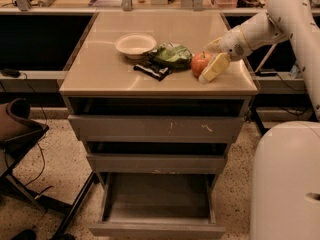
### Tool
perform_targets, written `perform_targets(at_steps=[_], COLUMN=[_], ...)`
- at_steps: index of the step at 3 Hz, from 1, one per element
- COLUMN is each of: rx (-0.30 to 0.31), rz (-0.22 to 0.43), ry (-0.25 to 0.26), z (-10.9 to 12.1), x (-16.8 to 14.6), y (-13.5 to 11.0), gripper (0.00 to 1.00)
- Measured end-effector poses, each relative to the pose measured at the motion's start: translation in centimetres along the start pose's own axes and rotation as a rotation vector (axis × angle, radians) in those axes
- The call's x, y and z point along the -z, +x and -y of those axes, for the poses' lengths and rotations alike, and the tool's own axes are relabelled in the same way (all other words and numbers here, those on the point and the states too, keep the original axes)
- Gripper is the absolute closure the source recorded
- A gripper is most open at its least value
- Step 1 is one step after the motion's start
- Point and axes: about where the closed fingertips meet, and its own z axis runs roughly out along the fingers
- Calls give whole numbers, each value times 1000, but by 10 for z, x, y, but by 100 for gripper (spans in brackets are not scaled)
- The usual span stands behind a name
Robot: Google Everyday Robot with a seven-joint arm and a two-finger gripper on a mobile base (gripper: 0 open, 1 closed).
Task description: Place apple into bottom drawer
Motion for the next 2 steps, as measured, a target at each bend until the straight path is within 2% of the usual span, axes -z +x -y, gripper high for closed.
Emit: perform_targets(at_steps=[1,2], rx=[0,-36], rz=[0,-6], ry=[0,-22], z=[0,3], x=[0,-15], y=[0,16], gripper=[0,0])
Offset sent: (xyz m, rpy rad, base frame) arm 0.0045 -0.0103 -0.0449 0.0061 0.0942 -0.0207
